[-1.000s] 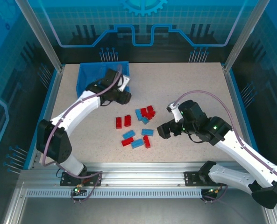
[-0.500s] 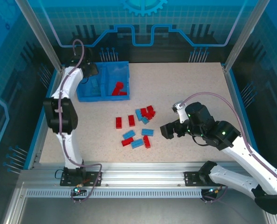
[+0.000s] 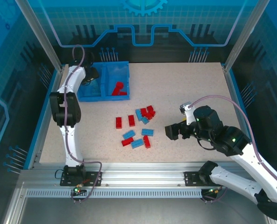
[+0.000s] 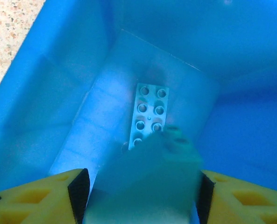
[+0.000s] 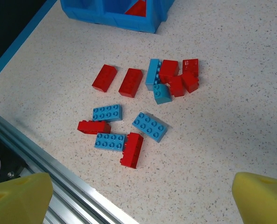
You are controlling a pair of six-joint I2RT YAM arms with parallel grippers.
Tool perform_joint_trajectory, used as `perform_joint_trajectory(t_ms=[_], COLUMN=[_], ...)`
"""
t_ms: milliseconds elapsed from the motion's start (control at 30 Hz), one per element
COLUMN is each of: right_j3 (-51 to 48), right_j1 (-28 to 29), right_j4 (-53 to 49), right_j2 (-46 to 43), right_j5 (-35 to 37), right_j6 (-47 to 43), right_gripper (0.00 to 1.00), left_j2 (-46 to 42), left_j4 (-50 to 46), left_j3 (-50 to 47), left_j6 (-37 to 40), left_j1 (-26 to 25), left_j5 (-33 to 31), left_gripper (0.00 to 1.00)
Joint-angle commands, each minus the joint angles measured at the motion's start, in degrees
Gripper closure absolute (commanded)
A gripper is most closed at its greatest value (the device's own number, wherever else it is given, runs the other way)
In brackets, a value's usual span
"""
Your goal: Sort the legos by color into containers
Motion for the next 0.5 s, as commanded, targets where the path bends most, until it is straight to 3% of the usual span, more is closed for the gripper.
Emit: perform_joint_trajectory(t_ms=[0,167,300,367,467], right_j3=[-0.1,-0.3,-0.5,-0.6,-0.7], right_j1=[-0.7,-0.7,-0.9,-1.0,-1.2], right_j4=[1.1,3.8,4.7,5.4,7.3], right_j2=[1.1,5.0,10.0,12.9,18.1], right_j5=[0.7,0.4,4.1,5.0,4.8], right_j6=[0.5,0.7,2.3,2.9,3.1], right_gripper=[0.0,0.0,0.0,0.0,0.0], left_j2=[-8.6,-21.5,-37.8,-45.2,-54.9], left_j4=[2.9,7.4,12.9,15.1,16.2], left_j3=[-4.4,-15.1,-27.7,-32.5,-37.4], left_j6=[-1.7,-3.3,-2.9,1.2,13.2], left_j1=[0.3,0.1,-3.4,-7.0,-13.5], left_j5=[0.1,5.5,11.3,14.1,21.4], left_gripper=[0.29,0.25,0.22,0.2,0.16])
